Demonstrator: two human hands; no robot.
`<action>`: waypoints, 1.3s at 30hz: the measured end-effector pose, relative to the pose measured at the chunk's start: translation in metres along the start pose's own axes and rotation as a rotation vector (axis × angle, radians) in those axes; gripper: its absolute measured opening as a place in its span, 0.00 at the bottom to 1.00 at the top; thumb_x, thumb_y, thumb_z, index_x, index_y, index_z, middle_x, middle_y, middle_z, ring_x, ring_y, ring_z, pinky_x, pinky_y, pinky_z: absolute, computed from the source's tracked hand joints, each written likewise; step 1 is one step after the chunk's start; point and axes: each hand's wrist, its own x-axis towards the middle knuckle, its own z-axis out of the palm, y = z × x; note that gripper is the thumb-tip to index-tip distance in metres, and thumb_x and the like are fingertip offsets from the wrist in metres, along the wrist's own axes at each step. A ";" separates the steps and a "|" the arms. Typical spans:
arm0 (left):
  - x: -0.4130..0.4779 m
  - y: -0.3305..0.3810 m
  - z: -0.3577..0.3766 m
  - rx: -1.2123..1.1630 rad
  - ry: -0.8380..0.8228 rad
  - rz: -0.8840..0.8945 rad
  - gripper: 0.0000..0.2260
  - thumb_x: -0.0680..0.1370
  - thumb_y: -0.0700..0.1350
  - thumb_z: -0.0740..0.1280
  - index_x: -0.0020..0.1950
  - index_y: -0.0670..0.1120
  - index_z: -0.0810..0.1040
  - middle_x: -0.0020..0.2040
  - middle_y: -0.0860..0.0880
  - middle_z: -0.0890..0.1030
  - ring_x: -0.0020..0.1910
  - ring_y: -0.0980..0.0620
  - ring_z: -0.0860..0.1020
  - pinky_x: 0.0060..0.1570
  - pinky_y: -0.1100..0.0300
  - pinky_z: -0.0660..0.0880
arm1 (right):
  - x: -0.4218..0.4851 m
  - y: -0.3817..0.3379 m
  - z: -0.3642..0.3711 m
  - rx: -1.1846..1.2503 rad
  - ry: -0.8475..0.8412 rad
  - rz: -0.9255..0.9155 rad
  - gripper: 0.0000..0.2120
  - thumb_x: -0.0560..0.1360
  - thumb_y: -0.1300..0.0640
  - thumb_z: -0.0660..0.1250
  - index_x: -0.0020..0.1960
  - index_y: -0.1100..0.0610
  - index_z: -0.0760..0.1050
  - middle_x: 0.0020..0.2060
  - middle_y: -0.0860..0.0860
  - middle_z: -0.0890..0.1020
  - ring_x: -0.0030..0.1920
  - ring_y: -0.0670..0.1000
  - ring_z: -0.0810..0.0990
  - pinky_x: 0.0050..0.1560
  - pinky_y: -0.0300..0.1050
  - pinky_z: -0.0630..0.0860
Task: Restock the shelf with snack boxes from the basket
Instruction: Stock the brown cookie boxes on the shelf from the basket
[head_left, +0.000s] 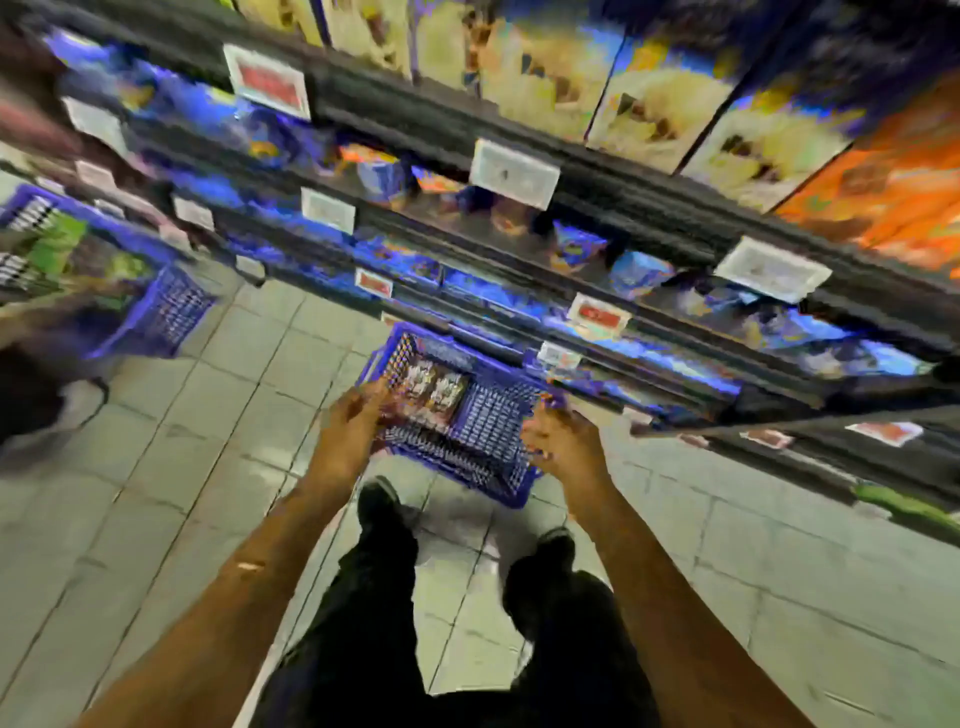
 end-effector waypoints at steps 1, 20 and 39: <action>0.020 -0.018 -0.005 0.017 -0.010 -0.056 0.10 0.87 0.50 0.63 0.51 0.48 0.79 0.50 0.46 0.86 0.53 0.43 0.83 0.42 0.58 0.77 | 0.023 0.022 0.015 -0.021 0.007 0.078 0.08 0.82 0.53 0.66 0.51 0.57 0.79 0.47 0.57 0.83 0.44 0.53 0.81 0.49 0.52 0.77; 0.450 -0.320 0.060 0.189 -0.263 -0.082 0.27 0.88 0.60 0.54 0.65 0.40 0.82 0.60 0.38 0.85 0.58 0.35 0.83 0.64 0.39 0.79 | 0.533 0.377 0.205 -0.091 -0.088 0.196 0.32 0.76 0.45 0.72 0.72 0.65 0.70 0.60 0.62 0.81 0.53 0.56 0.84 0.58 0.53 0.82; 0.477 -0.298 0.104 0.157 -0.513 0.005 0.09 0.77 0.46 0.79 0.53 0.51 0.81 0.47 0.49 0.90 0.50 0.46 0.88 0.53 0.48 0.85 | 0.475 0.313 0.166 0.106 -0.125 -0.011 0.20 0.67 0.29 0.70 0.49 0.41 0.85 0.50 0.43 0.87 0.50 0.46 0.87 0.46 0.48 0.81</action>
